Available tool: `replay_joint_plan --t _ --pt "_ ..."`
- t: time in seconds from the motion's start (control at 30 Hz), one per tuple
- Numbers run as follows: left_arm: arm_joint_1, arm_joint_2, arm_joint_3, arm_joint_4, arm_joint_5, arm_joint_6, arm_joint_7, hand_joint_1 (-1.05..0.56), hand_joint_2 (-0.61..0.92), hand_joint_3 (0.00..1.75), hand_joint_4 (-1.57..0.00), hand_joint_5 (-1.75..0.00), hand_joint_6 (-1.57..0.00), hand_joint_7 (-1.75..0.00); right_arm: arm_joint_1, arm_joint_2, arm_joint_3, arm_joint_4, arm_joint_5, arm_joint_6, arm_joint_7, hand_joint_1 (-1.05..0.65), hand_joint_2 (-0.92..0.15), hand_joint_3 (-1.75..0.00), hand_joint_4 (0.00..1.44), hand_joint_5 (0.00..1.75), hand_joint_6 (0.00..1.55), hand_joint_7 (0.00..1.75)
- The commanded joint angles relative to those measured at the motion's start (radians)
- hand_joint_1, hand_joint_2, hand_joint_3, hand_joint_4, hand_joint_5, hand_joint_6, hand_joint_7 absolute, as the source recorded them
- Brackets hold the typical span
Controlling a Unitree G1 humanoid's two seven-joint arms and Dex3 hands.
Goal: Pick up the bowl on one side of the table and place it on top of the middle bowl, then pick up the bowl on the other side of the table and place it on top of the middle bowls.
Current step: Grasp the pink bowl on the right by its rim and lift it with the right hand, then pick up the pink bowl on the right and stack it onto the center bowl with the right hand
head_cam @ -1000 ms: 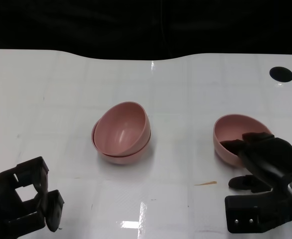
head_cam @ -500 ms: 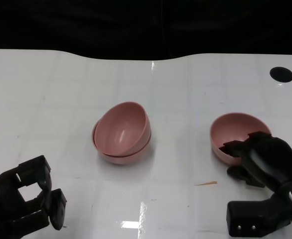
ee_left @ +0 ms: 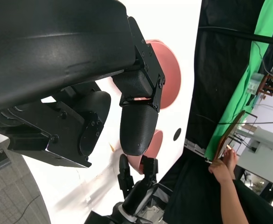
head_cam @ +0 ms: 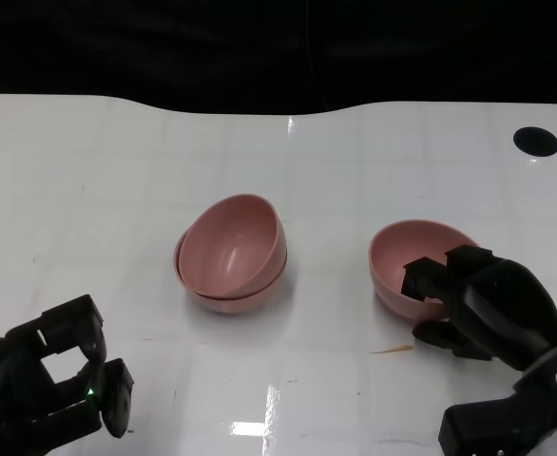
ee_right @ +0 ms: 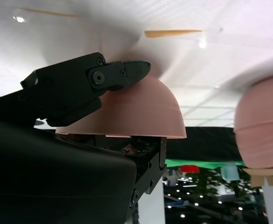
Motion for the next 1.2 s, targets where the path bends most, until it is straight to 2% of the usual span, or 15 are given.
replay_joint_plan --t 0.03,0.2,0.6,0.63,0.7,0.73,0.9,1.07,1.2 --pt "0.001 0.005 0.007 0.01 0.009 -0.013 0.001 0.25 0.92 1.41 -1.0 -1.75 -0.82 -1.75 -0.016 -0.041 -0.011 -0.072 0.009 -0.018 0.01 -0.18 -0.9 -0.3 0.77 1.75 0.58 1.75" --pt "-0.001 0.008 0.007 0.022 0.008 -0.019 -0.01 0.25 0.91 1.4 -0.99 -1.75 -0.82 -1.75 -0.011 -0.066 -0.028 -0.176 0.015 0.001 0.071 -0.22 -0.92 -0.32 0.76 1.75 0.55 1.75" --pt "-0.001 0.009 0.005 0.024 0.007 -0.022 -0.009 0.25 0.92 1.39 -0.99 -1.75 -0.82 -1.75 0.005 -0.066 -0.046 -0.206 0.013 0.01 0.099 -0.22 -0.92 -0.32 0.76 1.75 0.55 1.75" --pt "-0.005 0.009 0.003 0.032 0.01 -0.026 -0.013 0.25 0.92 1.39 -0.99 -1.75 -0.82 -1.75 -0.069 -0.059 -0.052 -0.277 0.025 -0.013 0.155 -0.22 -0.92 -0.32 0.76 1.75 0.55 1.75" --pt "-0.01 0.009 0.0 0.041 0.015 -0.034 -0.016 0.26 0.92 1.39 -0.97 -1.75 -0.82 -1.75 -0.167 -0.043 -0.063 -0.373 0.048 -0.046 0.249 -0.26 -0.85 -0.31 0.84 1.75 0.64 1.65" --pt "-0.011 0.009 -0.002 0.043 0.017 -0.036 -0.015 0.26 0.92 1.39 -0.97 -1.75 -0.81 -1.75 -0.19 -0.036 -0.067 -0.399 0.056 -0.051 0.287 -0.26 -0.83 -0.32 0.84 1.75 0.63 1.7" --pt "-0.011 0.007 -0.012 0.044 0.036 -0.052 -0.013 0.26 0.92 1.36 -0.96 -1.75 -0.8 -1.75 -0.228 -0.01 -0.061 -0.438 0.076 -0.054 0.392 -0.27 -0.75 -0.32 0.85 1.75 0.62 1.75" --pt "-0.009 0.003 -0.015 0.036 0.049 -0.046 -0.004 0.25 0.92 1.35 -0.96 -1.75 -0.81 -1.75 -0.251 0.02 -0.055 -0.447 0.075 -0.054 0.446 -0.28 -0.75 -0.34 0.89 1.75 0.66 1.71" --pt "-0.01 0.004 -0.017 0.037 0.052 -0.052 -0.011 0.25 0.92 1.38 -0.97 -1.75 -0.81 -1.75 -0.261 0.049 -0.054 -0.446 0.095 -0.066 0.495 -0.29 -0.79 -0.34 0.89 1.75 0.68 1.68"
